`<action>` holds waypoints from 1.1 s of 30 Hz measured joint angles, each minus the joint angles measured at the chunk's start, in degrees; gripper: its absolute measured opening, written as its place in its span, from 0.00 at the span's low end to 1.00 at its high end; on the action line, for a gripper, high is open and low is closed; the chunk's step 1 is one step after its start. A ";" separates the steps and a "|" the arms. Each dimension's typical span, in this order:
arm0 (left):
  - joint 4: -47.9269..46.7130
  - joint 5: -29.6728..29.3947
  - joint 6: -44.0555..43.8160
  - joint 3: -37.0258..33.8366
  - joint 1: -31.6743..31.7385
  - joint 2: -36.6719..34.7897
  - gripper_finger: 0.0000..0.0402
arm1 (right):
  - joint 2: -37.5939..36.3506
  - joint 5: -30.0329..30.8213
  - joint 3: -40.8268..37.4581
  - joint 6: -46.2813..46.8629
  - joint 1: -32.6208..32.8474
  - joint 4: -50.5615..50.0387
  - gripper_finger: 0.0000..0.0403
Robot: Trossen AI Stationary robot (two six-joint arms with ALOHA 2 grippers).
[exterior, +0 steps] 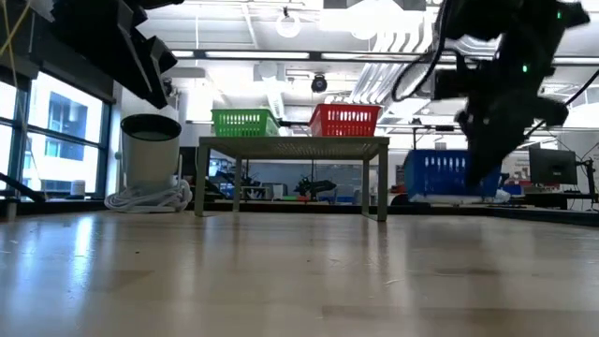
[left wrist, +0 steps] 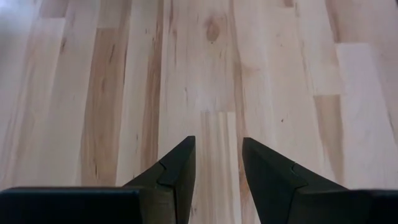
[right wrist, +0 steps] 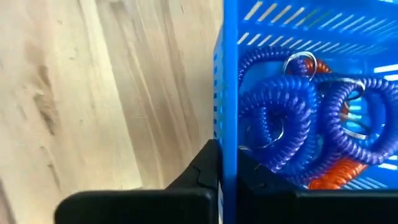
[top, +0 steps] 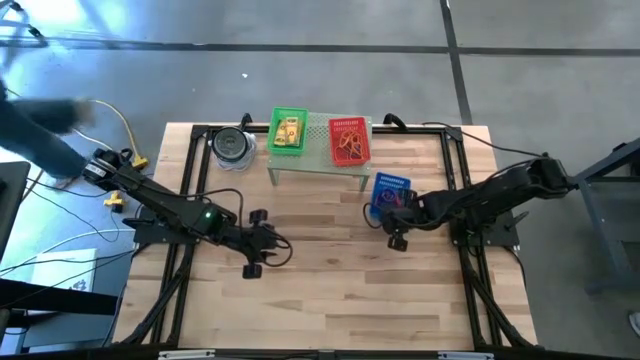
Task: Pick & Place Office Desk Supplies
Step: Put the blue bin on the shelf
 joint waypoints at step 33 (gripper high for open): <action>3.64 0.28 -0.10 -2.42 0.00 -0.02 0.32 | -0.02 5.44 22.02 -29.19 -20.77 -22.09 0.00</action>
